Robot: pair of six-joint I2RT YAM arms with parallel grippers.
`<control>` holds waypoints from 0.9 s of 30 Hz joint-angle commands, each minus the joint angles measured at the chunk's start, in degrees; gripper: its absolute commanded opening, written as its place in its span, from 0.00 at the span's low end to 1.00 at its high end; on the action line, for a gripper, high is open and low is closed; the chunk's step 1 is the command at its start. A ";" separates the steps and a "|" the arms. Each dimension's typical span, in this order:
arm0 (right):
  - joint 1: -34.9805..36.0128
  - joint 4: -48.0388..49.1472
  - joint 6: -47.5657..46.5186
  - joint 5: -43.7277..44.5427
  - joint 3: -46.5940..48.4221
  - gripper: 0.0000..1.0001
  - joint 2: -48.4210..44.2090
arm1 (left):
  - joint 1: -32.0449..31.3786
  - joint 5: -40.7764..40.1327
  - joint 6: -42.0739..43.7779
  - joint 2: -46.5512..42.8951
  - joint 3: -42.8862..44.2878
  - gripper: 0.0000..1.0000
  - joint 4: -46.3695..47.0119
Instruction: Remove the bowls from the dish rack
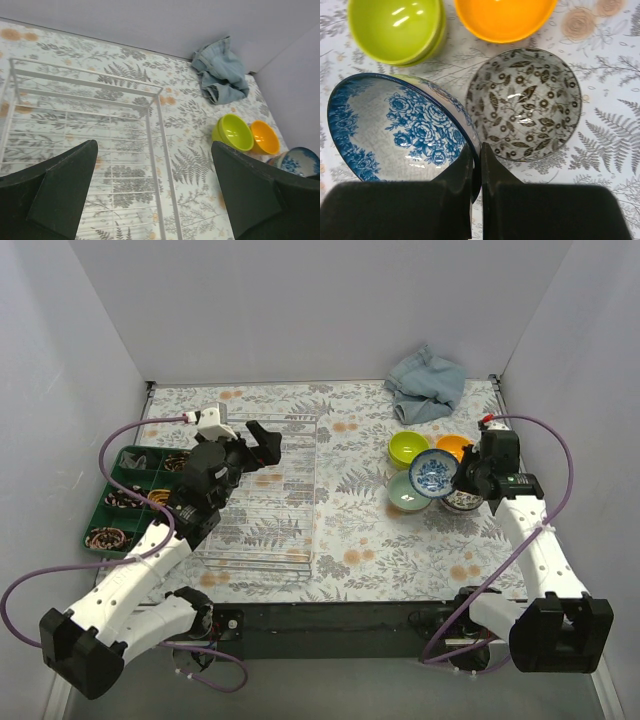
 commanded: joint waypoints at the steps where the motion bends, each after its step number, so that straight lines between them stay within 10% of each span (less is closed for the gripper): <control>1: -4.11 -0.32 0.64 3.04 3.82 0.01 2.04 | -0.04 -6.46 6.89 -2.29 1.26 0.98 -1.91; 19: -17.40 3.28 8.12 -7.34 -2.86 0.01 7.41 | -0.13 -6.73 13.13 -4.23 -3.14 0.98 4.06; 27: -18.63 5.91 8.29 -9.26 -5.23 0.17 9.43 | -0.13 -6.99 12.96 -4.49 -4.11 0.98 4.94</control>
